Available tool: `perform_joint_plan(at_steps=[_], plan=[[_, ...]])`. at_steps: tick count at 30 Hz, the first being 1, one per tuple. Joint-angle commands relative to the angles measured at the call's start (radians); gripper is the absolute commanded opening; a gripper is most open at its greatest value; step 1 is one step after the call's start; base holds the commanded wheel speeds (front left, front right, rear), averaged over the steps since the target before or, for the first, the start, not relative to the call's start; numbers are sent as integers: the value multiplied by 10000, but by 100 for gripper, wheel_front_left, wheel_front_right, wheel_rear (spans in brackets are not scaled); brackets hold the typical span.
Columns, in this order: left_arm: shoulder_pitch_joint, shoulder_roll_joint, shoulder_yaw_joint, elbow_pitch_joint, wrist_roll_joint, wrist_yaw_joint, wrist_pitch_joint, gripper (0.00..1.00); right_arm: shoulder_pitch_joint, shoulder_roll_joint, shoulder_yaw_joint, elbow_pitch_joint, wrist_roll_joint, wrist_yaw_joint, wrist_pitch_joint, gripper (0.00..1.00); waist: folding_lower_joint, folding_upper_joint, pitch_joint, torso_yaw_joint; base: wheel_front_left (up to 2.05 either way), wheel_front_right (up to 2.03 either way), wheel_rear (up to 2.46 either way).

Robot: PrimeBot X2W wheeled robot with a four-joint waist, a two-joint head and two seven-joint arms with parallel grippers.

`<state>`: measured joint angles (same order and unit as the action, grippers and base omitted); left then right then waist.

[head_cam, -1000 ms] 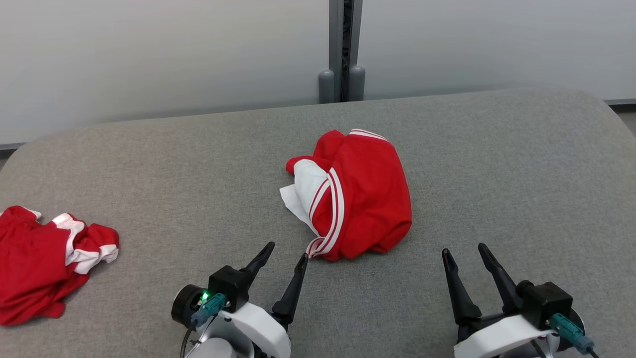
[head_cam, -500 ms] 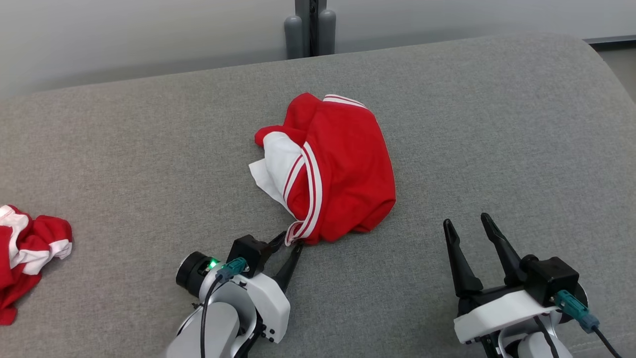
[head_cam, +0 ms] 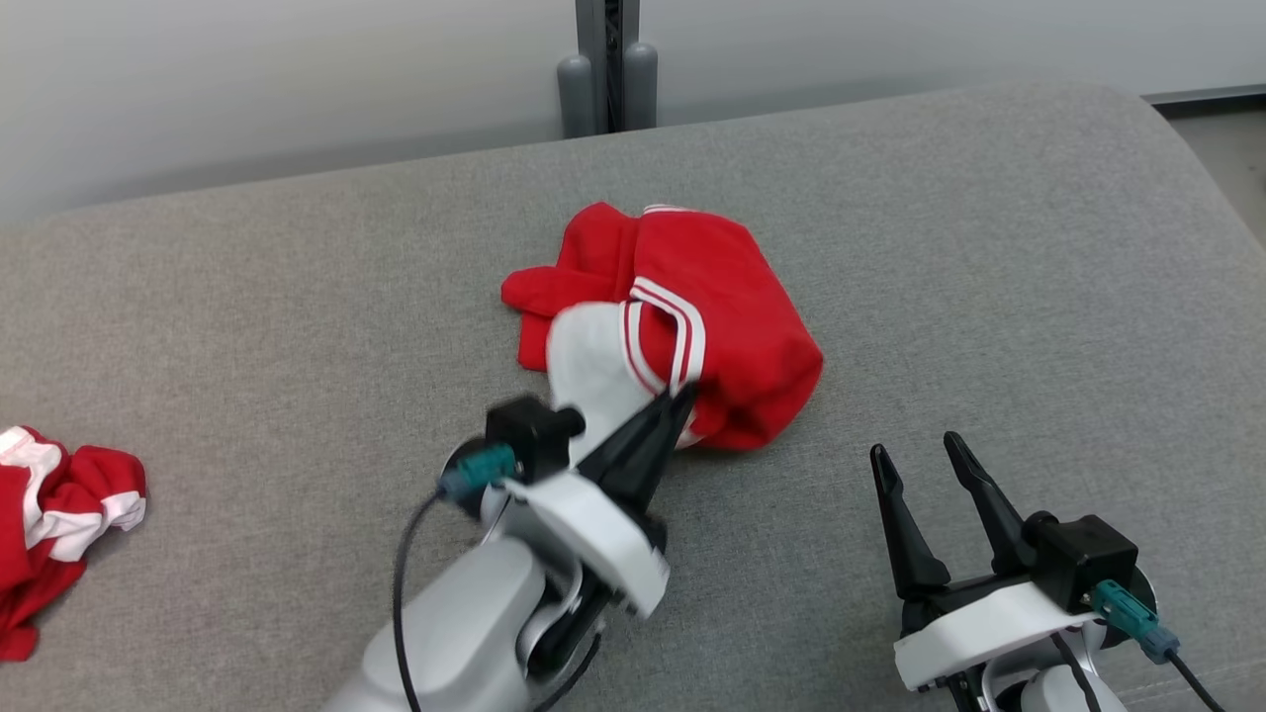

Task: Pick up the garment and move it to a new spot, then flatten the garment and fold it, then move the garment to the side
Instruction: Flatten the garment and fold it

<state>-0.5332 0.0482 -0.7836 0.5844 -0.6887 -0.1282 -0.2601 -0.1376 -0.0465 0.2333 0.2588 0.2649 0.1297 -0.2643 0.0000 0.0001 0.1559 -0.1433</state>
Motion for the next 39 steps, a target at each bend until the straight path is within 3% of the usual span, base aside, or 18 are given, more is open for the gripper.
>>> perform_joint_plan(at_steps=[1,3,10,16,20,21,24,27,39], plan=[[-492,54,28,-509,-588,-33,-51,0,-12,-77,-13,7,75,19,-18,100,0,-1,-169,-28,0,0,0],[-660,80,15,-895,-1095,-33,-43,0,11,-73,12,12,84,19,-19,100,0,-1,-251,-46,0,0,0],[-2339,192,643,-2595,-4359,-36,1005,0,134,-80,189,105,259,19,-19,100,0,-1,-836,-393,0,0,0],[-4044,89,1372,-2903,-6201,30,1712,0,209,-78,248,221,301,19,-18,100,0,-1,-1112,-620,0,0,0],[-4921,48,1393,-2494,-7372,1226,1496,0,166,-71,198,150,331,19,-18,100,0,-1,-1060,-648,0,0,0],[-5331,40,1203,-2290,-7896,1852,1298,0,96,-74,192,98,287,19,-19,100,0,-1,-946,-602,0,0,0],[-5384,61,1010,-1690,-8373,2404,1022,0,14,-75,161,16,311,19,-19,100,0,-1,-761,-552,0,0,0],[-4812,101,1086,-944,-8551,2310,831,0,59,-74,103,-73,414,19,-19,100,0,-1,-604,-495,0,0,0],[-1801,1632,1917,744,-8186,1161,-2,0,8,-74,-128,-114,351,19,-17,100,0,-1,-286,-50,0,0,0]])
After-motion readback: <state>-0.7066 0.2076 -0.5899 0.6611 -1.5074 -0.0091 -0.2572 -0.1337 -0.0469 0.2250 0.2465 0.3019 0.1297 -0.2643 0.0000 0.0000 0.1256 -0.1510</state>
